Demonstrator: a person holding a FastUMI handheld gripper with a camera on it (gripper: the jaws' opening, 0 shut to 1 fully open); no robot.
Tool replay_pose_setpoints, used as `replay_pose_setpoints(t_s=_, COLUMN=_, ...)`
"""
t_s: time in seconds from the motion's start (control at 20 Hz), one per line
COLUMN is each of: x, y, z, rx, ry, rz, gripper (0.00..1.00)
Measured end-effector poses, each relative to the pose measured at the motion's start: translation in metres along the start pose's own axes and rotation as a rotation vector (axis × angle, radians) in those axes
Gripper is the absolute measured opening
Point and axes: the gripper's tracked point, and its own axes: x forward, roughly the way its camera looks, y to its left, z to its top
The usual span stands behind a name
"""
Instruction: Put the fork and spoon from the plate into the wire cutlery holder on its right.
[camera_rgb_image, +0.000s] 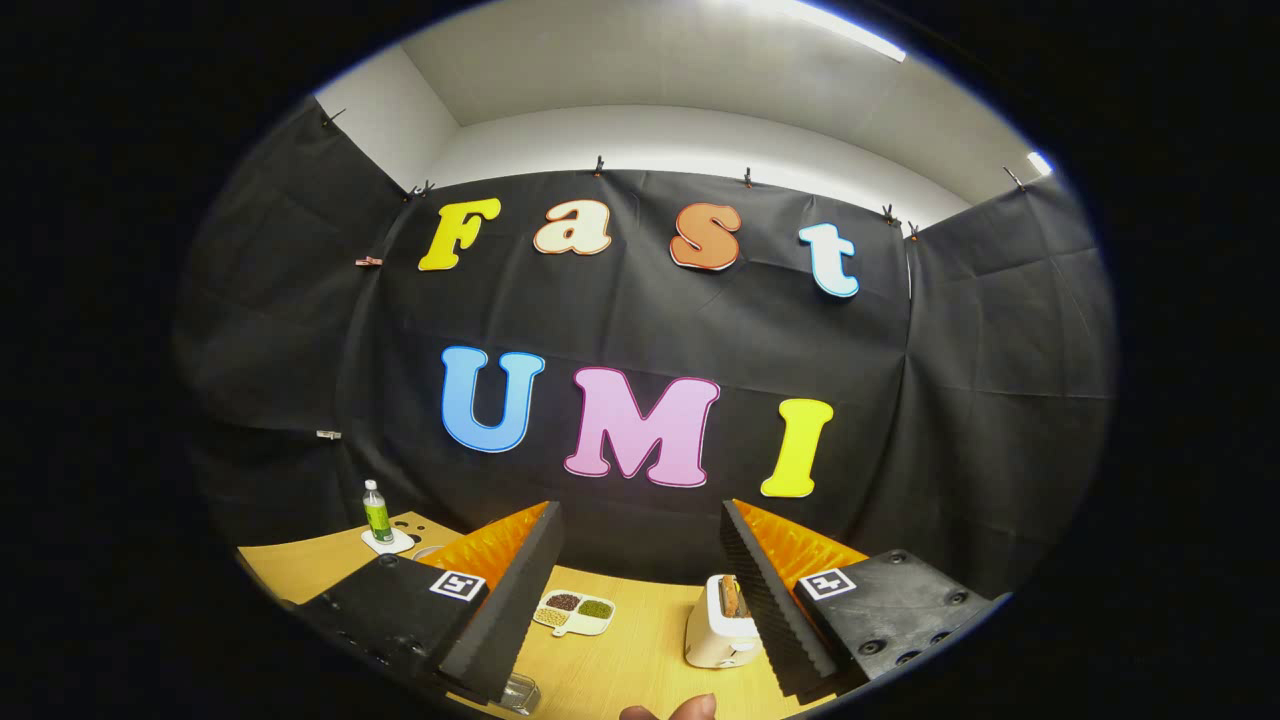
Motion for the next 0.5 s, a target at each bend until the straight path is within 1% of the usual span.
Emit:
replay_pose_setpoints(t_s=0.4, x=0.004, y=0.030, z=-0.001, rx=0.001, ry=0.014, rz=0.031, gripper=0.97)
replay_pose_setpoints(t_s=0.5, x=0.005, y=0.047, z=-0.003, rx=0.007, ry=0.032, rz=0.065, gripper=0.97)
